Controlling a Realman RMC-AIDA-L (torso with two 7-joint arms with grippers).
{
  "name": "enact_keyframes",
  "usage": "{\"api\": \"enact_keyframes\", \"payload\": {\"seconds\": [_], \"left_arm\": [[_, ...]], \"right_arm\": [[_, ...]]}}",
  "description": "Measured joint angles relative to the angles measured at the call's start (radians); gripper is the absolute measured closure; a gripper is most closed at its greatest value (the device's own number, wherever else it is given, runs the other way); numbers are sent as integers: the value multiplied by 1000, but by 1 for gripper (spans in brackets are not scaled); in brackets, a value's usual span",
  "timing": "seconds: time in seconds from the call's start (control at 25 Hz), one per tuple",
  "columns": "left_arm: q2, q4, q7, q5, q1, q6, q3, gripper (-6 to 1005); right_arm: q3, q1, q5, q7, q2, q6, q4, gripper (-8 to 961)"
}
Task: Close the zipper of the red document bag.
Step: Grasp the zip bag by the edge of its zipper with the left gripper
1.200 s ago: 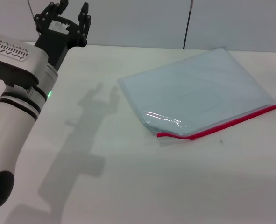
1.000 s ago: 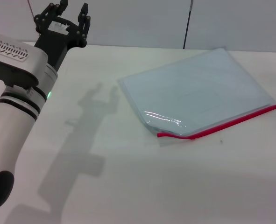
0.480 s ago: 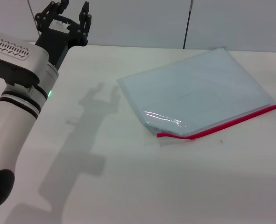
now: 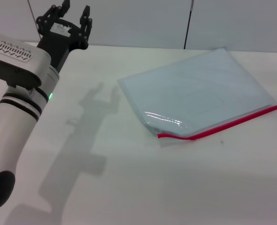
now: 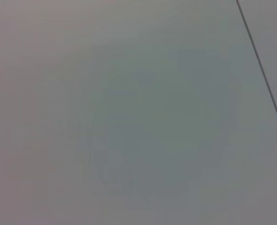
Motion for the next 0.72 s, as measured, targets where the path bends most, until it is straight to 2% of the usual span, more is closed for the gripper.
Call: {"api": "enact_keyframes", "payload": {"seconds": [0.12,0.32,0.52,0.56,0.6,0.72], "left_arm": [[3,-6,0,0,-1,-33,9,550],[10,-44,-14,3,-24,-172,13,549],[29,-179,0,13,-40,-453,-4,549],[29,-179,0,13,-40,-453,-4,549],[50,-263,22,14,-45,-603,-9,548],[62,-352,59,14,-53,-763,-29,548]], "right_arm": [[0,2,0,-1,0,-11,1,288],[0,4,0,-1,-1,-25,1,288],[0,8,-1,-2,-1,-46,1,288],[0,9,-2,-2,-1,-48,1,288],[0,10,-2,-2,-1,-49,1,288],[0,12,-3,-1,-1,-49,1,288]]}}
